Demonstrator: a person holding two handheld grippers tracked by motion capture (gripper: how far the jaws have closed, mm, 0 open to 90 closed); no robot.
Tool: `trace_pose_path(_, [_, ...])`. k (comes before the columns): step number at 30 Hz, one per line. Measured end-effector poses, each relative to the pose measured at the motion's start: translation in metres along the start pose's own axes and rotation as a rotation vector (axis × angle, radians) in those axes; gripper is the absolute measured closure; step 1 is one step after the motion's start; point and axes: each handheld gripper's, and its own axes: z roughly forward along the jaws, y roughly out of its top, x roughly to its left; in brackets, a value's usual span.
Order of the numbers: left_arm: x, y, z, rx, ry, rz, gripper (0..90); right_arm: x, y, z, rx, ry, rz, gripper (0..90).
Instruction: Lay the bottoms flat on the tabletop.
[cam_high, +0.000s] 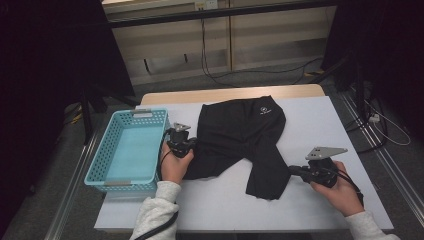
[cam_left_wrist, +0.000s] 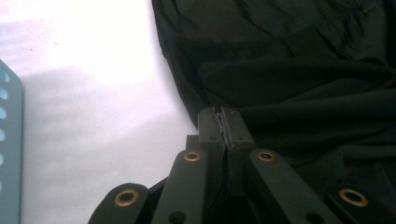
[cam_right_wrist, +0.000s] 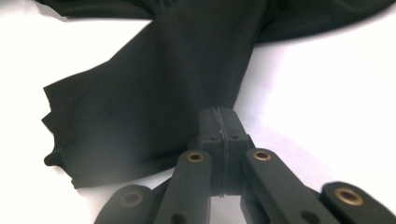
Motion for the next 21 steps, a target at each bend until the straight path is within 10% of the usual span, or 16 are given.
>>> trace_pose_path(10, [-0.003, -0.002, 0.002, 0.005, -0.031, 0.0, 83.5, -0.006, -0.003, -0.003, -0.011, -0.024, 0.037, 90.0])
trace_pose_path(17, [-0.014, 0.0, 0.002, -0.024, -0.09, 0.038, 37.2, 0.009, 0.005, 0.017, 0.003, -0.008, -0.012, 74.6])
trace_pose_path(21, [-0.018, 0.0, 0.001, 0.0, -0.108, 0.066, 25.0, 0.013, 0.01, 0.024, -0.007, 0.01, -0.012, 63.3])
